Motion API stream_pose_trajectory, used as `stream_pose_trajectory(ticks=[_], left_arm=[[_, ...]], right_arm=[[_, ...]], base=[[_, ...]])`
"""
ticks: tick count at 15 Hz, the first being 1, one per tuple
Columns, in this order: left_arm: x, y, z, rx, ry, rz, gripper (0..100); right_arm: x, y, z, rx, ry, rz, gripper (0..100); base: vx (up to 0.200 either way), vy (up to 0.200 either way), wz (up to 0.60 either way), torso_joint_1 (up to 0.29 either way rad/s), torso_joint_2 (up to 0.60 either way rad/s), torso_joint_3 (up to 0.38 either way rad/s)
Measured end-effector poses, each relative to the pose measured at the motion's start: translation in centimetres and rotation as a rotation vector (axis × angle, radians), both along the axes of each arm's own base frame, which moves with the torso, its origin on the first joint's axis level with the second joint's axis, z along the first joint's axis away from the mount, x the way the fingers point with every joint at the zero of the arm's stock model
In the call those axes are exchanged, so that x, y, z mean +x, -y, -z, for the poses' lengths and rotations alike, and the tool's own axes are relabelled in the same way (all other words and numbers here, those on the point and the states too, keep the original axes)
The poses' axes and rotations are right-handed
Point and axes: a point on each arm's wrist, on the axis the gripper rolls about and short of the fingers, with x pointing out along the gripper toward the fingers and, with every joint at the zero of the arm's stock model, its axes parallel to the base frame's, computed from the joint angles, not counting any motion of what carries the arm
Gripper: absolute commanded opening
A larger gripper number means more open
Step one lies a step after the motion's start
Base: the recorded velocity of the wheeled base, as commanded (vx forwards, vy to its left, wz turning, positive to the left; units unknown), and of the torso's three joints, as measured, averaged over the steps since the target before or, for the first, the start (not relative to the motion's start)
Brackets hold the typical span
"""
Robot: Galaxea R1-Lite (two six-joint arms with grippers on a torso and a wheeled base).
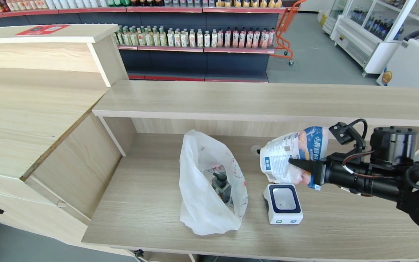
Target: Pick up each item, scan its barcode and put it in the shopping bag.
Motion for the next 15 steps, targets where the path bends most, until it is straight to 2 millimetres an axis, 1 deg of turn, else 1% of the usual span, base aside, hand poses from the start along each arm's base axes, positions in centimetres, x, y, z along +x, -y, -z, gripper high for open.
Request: stream_pose_trajectory(ticks=[4,6,8,13,15], left_arm=[[0.0,0.0,0.0,0.000,0.000,0.000,100],[0.0,0.0,0.0,0.000,0.000,0.000,100],[0.0,0.0,0.0,0.000,0.000,0.000,100],[0.0,0.0,0.0,0.000,0.000,0.001,100],[0.0,0.0,0.0,0.000,0.000,0.001,100]], right_arm=[[3.2,-2.3,1.5,-0.022,-0.035,-0.054,0],[4.7,-3.8,2.8,-0.042,-0.048,-0.091,0],[5.7,-5.2,3.9,-0.062,-0.048,-0.127,0],[9.7,-9.2,6.7,-0.191,0.089,-0.244,0],[11.0,-10.3,8.0,-0.241,0.117,-0.278,0]], base=[[0.000,0.000,0.00,0.000,0.00,0.000],[0.000,0.000,0.00,0.000,0.00,0.000],[0.000,0.000,0.00,0.000,0.00,0.000],[0.000,0.000,0.00,0.000,0.00,0.000],[0.000,0.000,0.00,0.000,0.00,0.000]])
